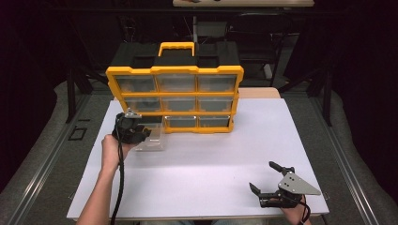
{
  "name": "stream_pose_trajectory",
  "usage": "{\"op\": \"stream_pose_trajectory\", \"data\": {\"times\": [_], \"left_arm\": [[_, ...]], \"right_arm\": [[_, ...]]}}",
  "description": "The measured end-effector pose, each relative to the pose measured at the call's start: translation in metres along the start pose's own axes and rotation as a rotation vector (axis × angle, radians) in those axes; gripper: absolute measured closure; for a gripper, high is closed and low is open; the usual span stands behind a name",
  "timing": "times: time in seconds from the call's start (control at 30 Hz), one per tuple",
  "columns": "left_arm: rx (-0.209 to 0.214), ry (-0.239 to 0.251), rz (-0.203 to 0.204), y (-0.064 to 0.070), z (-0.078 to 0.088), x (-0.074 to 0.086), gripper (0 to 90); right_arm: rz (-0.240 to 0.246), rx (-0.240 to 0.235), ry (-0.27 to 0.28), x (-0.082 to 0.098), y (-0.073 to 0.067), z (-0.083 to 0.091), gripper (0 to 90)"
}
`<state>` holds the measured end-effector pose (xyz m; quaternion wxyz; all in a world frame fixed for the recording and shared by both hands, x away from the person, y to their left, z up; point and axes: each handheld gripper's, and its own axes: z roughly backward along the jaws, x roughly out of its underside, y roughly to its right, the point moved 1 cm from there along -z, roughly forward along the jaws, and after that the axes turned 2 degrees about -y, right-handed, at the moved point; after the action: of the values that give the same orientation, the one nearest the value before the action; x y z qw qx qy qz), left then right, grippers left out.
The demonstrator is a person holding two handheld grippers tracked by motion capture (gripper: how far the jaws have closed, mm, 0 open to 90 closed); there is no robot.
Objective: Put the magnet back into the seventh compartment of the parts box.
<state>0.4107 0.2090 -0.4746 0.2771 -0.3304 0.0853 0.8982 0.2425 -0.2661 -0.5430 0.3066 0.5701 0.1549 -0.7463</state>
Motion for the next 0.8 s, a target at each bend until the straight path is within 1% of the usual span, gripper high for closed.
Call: {"op": "stream_pose_trajectory", "data": {"times": [0.03,0.07,0.17,0.27,0.37,0.43,0.57,0.63,0.73,0.8], "left_arm": [[0.000,0.000,0.000,0.000,0.000,0.000,62.3],[-0.008,-0.004,-0.011,-0.001,0.001,0.000,62.2],[-0.010,-0.003,-0.011,-0.002,0.001,0.000,62.3],[-0.015,-0.014,-0.020,-0.003,0.001,0.001,62.3],[-0.018,-0.014,-0.017,-0.002,0.001,0.000,62.1],[-0.028,-0.015,-0.019,-0.002,0.000,-0.001,62.0],[-0.026,-0.025,-0.027,-0.001,-0.003,-0.002,61.9],[-0.049,-0.047,-0.045,-0.001,-0.006,-0.001,61.9],[-0.052,-0.053,-0.046,-0.002,-0.008,0.000,61.9],[-0.046,-0.054,-0.040,-0.002,-0.009,-0.001,61.9]], "right_arm": [[0.000,0.000,0.000,0.000,0.000,0.000,1.4],[0.000,0.000,0.000,0.000,0.000,0.000,1.4],[0.004,0.000,0.004,-0.001,-0.002,0.001,1.4],[0.008,0.000,0.002,-0.001,-0.002,0.001,1.4],[0.004,-0.001,0.003,-0.001,-0.002,0.000,1.4],[0.003,0.000,-0.002,0.000,-0.002,0.000,1.4],[-0.006,0.005,0.000,0.001,0.000,0.000,1.5],[-0.005,0.004,-0.004,0.001,0.000,0.000,1.5],[-0.003,0.002,-0.006,0.001,-0.001,-0.001,1.4],[0.000,0.000,-0.009,0.002,-0.001,-0.001,1.5]]}}
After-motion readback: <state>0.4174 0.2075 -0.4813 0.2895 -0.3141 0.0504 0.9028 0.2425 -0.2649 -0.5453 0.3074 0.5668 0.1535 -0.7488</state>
